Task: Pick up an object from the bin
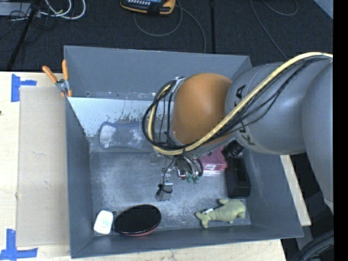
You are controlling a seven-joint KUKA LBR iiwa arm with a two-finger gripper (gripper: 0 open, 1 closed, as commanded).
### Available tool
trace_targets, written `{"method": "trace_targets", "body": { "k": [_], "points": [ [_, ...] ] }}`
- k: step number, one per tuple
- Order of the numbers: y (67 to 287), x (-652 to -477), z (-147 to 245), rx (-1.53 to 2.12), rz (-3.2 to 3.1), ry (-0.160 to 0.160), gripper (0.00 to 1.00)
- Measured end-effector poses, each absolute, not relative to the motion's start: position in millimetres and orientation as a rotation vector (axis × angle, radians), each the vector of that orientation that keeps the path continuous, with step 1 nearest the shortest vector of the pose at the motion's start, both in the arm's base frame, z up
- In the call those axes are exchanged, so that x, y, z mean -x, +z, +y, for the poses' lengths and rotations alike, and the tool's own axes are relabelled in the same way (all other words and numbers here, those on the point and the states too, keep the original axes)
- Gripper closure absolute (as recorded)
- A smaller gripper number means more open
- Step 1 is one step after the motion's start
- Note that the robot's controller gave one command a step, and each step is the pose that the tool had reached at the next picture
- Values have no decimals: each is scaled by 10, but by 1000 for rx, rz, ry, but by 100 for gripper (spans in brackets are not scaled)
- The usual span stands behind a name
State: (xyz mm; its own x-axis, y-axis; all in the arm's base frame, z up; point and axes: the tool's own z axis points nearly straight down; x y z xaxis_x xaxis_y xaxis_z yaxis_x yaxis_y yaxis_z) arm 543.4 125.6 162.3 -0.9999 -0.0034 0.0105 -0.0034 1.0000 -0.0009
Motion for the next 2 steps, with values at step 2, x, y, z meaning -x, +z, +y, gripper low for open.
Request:
{"method": "trace_targets", "body": {
  "k": [2],
  "points": [
    [1397, -5292, 1346, -121, -3140, 0, 0]
  ]
}}
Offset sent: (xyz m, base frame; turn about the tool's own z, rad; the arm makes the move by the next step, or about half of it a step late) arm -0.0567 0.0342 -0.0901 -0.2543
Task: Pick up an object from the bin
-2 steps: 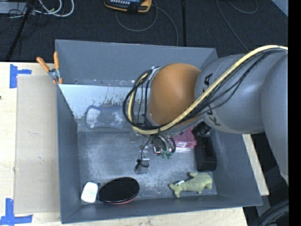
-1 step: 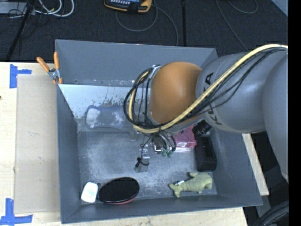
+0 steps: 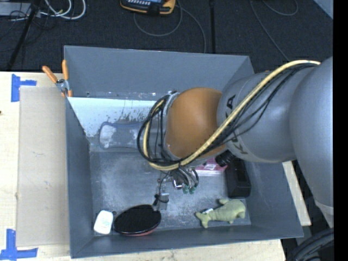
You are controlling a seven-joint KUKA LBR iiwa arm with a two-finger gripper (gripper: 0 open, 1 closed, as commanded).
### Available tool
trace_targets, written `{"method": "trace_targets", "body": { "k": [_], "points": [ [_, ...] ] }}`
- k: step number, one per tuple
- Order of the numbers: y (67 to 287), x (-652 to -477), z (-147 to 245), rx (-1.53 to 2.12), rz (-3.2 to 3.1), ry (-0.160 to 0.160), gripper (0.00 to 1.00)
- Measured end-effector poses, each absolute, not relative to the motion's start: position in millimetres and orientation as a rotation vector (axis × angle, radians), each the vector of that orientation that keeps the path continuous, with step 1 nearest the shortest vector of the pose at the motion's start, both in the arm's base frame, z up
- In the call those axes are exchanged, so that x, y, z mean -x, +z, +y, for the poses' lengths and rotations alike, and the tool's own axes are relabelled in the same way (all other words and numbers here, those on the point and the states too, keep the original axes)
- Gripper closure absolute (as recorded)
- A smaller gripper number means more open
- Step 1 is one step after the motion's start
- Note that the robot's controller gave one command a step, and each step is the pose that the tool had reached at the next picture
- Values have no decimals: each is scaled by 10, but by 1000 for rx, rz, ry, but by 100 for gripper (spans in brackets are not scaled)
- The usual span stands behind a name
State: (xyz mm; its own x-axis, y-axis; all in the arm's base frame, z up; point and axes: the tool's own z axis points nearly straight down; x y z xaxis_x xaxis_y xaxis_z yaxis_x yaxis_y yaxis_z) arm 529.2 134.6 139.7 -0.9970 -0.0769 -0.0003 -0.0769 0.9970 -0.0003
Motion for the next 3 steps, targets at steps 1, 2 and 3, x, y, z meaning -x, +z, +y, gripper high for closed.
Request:
{"method": "trace_targets", "body": {
  "k": [1, 2, 3],
  "points": [
    [877, -4915, 1243, 397, 3116, 2, 0],
    [725, -4841, 1180, 427, 3099, 2, 0],
    [948, -4969, 1252, 428, 3110, 2, 0]
  ]
}}
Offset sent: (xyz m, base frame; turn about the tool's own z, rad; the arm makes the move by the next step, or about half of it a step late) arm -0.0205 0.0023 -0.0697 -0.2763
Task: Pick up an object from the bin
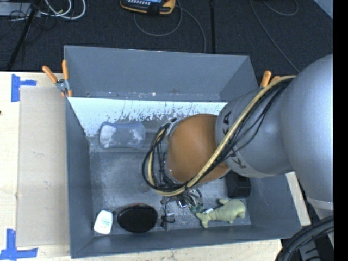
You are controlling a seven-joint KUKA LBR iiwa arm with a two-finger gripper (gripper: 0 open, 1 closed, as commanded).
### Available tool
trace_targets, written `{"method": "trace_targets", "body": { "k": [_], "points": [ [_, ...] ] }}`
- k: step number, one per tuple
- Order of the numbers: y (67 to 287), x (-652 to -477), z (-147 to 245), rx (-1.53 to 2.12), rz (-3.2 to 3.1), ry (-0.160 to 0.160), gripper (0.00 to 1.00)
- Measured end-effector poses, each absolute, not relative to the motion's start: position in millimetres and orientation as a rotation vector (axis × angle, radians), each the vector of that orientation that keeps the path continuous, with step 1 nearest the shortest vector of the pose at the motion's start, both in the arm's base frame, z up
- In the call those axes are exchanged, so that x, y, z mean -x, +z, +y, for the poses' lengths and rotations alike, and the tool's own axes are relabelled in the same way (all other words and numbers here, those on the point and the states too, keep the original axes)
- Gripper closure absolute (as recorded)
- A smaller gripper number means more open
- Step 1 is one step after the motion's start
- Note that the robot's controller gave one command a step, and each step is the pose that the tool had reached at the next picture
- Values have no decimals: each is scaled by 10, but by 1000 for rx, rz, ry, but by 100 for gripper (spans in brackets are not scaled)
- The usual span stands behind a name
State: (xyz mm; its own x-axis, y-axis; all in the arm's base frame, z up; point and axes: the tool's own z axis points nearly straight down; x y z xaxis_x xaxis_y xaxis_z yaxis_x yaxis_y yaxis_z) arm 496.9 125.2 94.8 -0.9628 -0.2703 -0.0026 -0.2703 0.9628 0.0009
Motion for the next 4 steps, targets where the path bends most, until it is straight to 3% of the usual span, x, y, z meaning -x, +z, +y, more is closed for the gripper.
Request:
{"method": "trace_targets", "body": {
  "k": [1, 2, 3, 4],
  "points": [
    [853, -4880, 1368, 643, 3072, -4, 0],
    [717, -4950, 1614, 759, 3058, -13, 100],
    [716, -4950, 1613, 757, 3059, -12, 100],
    [925, -4895, 1597, 778, 3054, -7, 100]
  ]
}}
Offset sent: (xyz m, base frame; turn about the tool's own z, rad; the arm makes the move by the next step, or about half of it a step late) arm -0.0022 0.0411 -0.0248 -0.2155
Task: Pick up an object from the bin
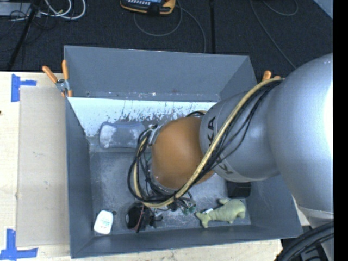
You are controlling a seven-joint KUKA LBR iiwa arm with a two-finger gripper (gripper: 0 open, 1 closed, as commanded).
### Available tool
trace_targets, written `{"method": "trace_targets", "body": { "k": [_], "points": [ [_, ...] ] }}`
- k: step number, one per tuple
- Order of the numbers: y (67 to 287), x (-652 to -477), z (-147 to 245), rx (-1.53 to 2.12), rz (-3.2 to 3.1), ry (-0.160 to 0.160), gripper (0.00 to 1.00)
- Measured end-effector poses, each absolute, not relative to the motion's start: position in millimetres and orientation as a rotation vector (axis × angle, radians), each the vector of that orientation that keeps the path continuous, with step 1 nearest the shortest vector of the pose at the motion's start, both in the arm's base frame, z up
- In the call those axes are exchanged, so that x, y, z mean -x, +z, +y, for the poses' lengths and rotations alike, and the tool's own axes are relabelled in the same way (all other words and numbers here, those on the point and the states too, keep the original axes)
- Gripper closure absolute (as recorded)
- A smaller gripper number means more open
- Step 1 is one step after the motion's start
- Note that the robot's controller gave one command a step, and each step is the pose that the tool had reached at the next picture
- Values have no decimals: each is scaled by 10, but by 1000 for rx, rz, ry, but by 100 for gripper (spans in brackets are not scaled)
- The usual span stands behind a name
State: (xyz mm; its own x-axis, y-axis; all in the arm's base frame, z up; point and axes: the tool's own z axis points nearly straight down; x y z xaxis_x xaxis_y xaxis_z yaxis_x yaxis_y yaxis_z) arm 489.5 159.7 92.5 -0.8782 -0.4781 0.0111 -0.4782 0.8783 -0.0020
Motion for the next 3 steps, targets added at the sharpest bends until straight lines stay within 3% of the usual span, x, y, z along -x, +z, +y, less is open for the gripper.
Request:
{"method": "trace_targets", "body": {
  "k": [1, 2, 3],
  "points": [
    [725, -4949, 1012, -844, -3021, 14, 100],
    [725, -4949, 1012, -843, -3022, 13, 100],
    [1767, -4697, 970, -914, -2999, 12, 100]
  ]
}}
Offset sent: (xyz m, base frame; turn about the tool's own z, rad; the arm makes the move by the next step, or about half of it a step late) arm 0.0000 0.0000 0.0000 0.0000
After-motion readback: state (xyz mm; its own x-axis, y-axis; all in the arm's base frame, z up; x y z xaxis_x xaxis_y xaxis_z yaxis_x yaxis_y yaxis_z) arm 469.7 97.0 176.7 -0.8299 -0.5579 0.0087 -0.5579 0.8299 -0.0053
